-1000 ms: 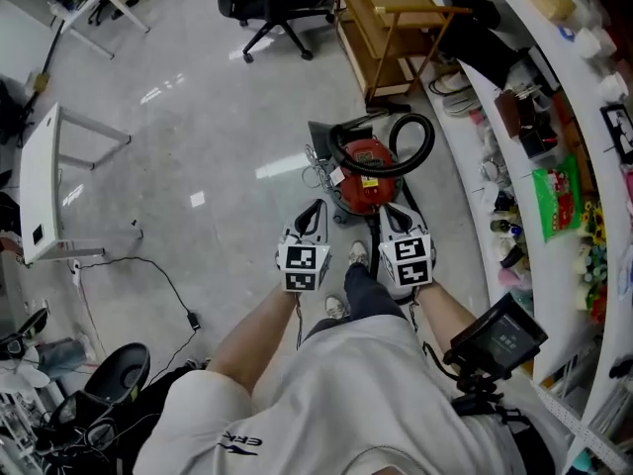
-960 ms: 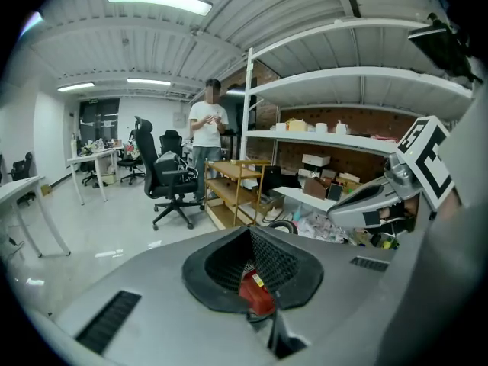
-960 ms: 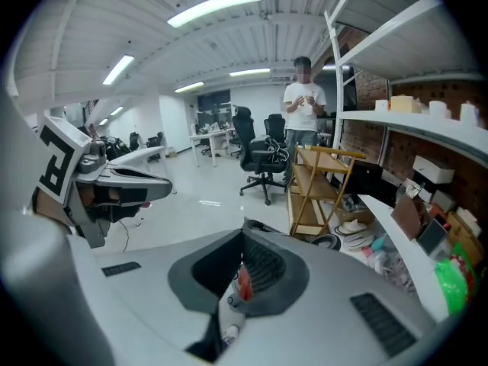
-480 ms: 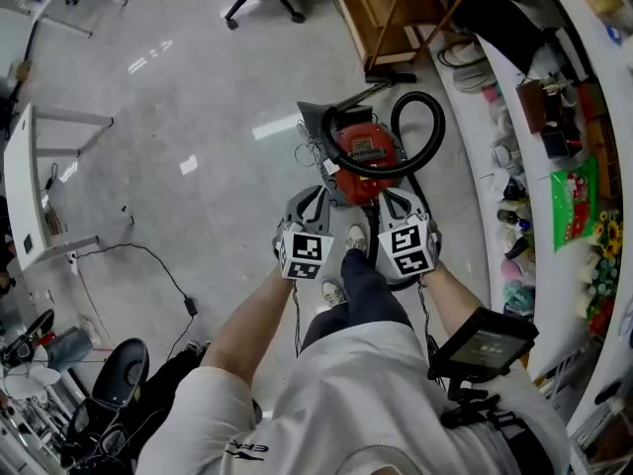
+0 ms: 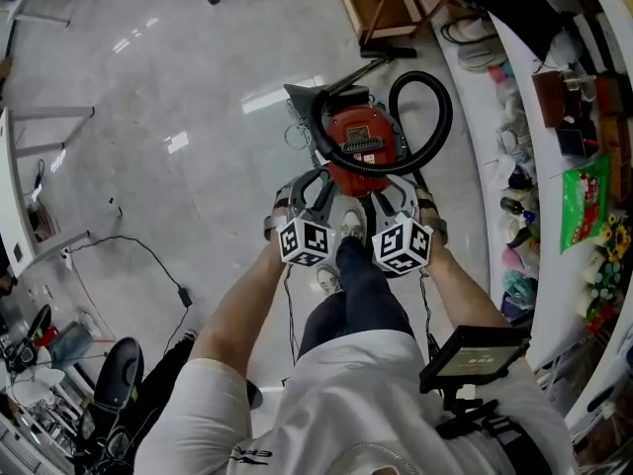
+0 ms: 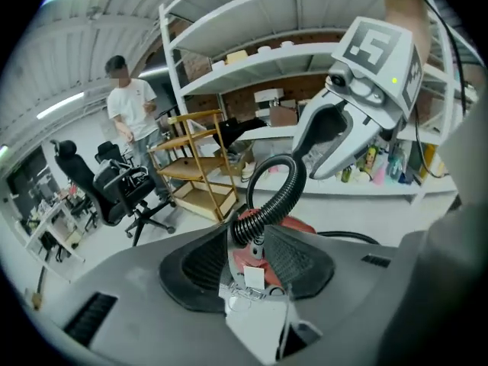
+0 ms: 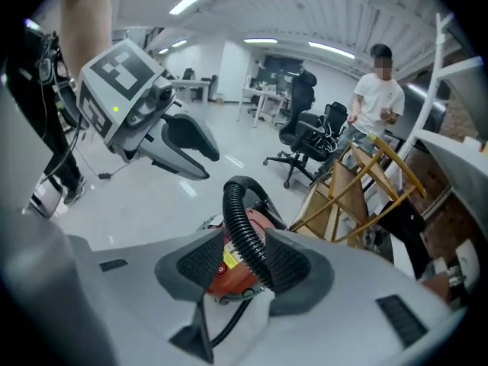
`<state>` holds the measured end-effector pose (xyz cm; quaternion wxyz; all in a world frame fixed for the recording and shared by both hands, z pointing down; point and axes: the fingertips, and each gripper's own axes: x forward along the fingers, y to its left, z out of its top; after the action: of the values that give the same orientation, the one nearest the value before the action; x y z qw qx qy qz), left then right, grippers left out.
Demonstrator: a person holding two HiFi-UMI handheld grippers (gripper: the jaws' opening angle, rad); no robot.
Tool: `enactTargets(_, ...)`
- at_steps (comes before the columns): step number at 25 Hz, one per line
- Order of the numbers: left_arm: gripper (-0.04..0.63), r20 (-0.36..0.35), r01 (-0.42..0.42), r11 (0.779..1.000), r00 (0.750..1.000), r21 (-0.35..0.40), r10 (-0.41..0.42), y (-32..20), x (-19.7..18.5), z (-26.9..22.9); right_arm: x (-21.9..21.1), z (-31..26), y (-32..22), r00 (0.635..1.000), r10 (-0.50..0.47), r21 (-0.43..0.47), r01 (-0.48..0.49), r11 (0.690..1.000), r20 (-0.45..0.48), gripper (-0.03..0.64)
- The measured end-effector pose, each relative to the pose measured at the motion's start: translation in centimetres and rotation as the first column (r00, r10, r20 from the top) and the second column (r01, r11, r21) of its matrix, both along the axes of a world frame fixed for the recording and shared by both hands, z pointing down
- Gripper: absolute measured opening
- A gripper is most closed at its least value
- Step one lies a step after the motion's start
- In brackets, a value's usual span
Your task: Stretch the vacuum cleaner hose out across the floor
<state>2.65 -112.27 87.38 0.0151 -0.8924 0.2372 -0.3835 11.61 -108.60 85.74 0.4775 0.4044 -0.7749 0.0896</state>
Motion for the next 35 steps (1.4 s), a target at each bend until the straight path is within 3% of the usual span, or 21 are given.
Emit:
enactTargets(5,0.2,0.141,-0.135,0.986,0.983,0.099,0.12,-1.2,0.6,3.1,1.0,2.4,-0.8,0.985,-0.103,0.018,0.106,0.994,-0.136,0.241)
enactTargets(11,0.252,0.305,-0.294,0.935,0.925,0.196,0.227,-3.9,1.2,6.4,1.4,5.7,-1.8,0.945,-0.207,-0.007,0.212,0.977,-0.255,0.27)
enactTargets(20,0.275,0.369,-0.447,0.851,0.867,0.276,0.335,-6.3,3.4,8.1,1.8,7.7,-3.8,0.915,-0.249,0.031,0.272,0.962,-0.317,0.268)
enactTargets(25,0.275,0.371,-0.496,0.823,0.845,0.275,0.385,-6.7,4.5,9.1,1.8,7.8,-3.9,0.901,-0.274,0.036,0.303,0.952,-0.337,0.255)
enactTargets(29,0.275,0.349,-0.492,0.825,0.852,0.277,0.391,-6.7,4.9,8.8,1.9,7.2,-3.8,0.894,-0.283,0.068,0.325,0.943,-0.347,0.23)
enactTargets(35,0.275,0.312,-0.419,0.876,0.887,0.238,0.34,-8.7,6.0,7.0,2.9,4.4,-4.9,0.907,-0.248,0.121,0.303,0.945,-0.34,0.196)
